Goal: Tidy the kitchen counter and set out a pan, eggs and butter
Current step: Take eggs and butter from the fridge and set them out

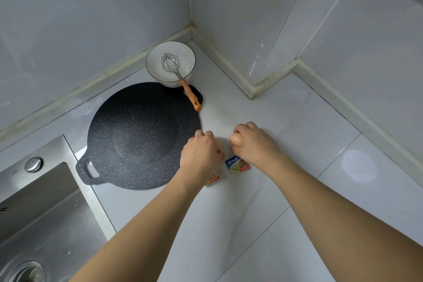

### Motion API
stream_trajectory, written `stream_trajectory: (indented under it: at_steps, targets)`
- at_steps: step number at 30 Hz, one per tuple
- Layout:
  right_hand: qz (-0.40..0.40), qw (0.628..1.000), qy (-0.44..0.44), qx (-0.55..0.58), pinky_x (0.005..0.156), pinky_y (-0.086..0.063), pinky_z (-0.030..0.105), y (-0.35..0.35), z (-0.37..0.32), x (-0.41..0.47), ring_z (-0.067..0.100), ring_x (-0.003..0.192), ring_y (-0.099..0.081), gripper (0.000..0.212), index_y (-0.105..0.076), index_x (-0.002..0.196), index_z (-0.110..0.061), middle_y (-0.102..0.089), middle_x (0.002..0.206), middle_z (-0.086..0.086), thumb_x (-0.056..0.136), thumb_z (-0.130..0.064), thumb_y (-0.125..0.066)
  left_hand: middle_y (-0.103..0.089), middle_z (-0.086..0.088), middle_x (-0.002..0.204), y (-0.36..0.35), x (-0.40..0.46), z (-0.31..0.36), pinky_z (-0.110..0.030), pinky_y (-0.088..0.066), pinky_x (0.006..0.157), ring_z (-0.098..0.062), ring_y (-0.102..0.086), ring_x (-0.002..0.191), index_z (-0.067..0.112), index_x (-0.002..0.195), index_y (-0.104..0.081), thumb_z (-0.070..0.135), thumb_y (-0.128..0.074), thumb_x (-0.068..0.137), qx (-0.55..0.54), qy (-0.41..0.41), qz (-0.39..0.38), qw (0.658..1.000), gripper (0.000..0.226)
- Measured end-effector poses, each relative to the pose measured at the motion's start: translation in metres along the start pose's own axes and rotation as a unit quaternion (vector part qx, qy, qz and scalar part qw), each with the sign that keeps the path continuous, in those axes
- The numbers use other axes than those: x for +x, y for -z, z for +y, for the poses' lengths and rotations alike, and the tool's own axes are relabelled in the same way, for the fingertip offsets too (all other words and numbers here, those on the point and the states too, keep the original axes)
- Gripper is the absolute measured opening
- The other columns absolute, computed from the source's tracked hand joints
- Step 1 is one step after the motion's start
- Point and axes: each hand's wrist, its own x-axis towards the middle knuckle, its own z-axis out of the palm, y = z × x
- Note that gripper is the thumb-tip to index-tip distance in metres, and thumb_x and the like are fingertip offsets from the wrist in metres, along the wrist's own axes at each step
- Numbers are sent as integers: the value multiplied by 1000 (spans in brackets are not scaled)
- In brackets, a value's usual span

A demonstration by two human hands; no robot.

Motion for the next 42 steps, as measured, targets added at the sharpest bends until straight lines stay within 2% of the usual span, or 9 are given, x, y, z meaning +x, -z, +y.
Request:
stream_trajectory:
  at_steps: [5, 16, 34, 42]
  targets:
    - [5, 1000, -2, 0, 84, -48, 36, -1, 0, -1, 29, 104, -55, 40, -54, 121, -18, -50, 120, 5, 84, -32, -63, -46, -8, 102, 1, 1, 1, -35, -39, 65, -25, -45, 80, 9, 104, -52, 27, -57, 85, -7, 6, -5, 1000, 26]
    - [0, 1000, -10, 14, 88, -47, 37, 3, 1, -4, 29, 108, -54, 43, -54, 121, -18, -50, 121, 5, 82, -32, -64, -47, -8, 107, -1, 3, 3, -34, -39, 66, -24, -42, 81, 9, 107, -52, 28, -57, 86, -5, 5, -21, 1000, 29]
    - [-7, 1000, -13, 16, 92, -46, 36, 3, 3, -7, 28, 113, -51, 52, -49, 128, -19, -48, 126, 4, 81, -32, -66, -47, -7, 108, 0, 3, 4, -34, -42, 65, -24, -46, 82, 10, 108, -52, 29, -59, 85, -11, 1, -26, 1000, 31]
    - [-7, 1000, -17, 17, 93, -45, 36, 3, 2, -7, 28, 117, -49, 57, -45, 134, -20, -46, 131, 4, 81, -31, -65, -47, -8, 111, 1, 2, 5, -37, -45, 70, -30, -54, 93, 9, 111, -52, 32, -61, 84, -7, -6, -28, 1000, 36]
